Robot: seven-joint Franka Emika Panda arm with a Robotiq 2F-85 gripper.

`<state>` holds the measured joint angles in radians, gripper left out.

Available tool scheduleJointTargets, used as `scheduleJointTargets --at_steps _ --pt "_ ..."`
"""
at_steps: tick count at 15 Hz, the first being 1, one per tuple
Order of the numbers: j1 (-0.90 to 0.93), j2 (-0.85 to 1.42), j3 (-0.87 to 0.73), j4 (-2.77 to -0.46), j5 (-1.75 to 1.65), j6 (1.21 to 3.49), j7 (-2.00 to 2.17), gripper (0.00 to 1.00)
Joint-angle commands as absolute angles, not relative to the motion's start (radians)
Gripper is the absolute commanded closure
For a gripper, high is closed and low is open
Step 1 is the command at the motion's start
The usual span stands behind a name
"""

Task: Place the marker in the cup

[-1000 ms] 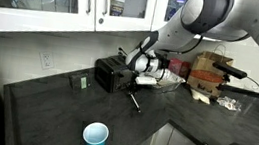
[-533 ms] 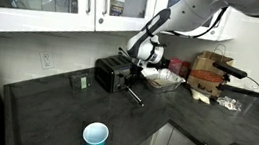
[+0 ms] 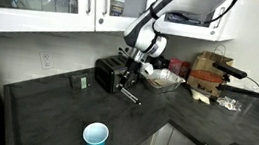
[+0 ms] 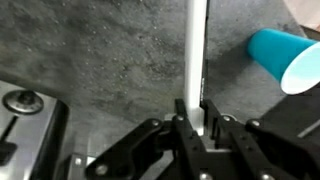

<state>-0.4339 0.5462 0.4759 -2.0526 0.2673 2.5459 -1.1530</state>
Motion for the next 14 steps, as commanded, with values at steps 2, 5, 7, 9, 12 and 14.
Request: scheduleJointTargets --at_steps 2,5,7,9,12,14 --pt "-0.506 0.451 0.589 -2.114 0.566 2.489 -1.522 0.94" --pt "-0.397 0.44 0.495 -2.083 0.672 2.453 -1.59 0.76" --pt "-0.39 0.424 0.487 -2.083 0.728 2.421 -1.662 0.76" --pt "-0.391 0.424 0.487 -2.085 0.73 2.42 -1.665 0.76" --pt "-0.404 0.44 0.495 -2.073 0.773 2.386 -1.717 0.94" --pt "-0.401 0.452 0.489 -2.062 0.915 2.304 -1.885 0.94"
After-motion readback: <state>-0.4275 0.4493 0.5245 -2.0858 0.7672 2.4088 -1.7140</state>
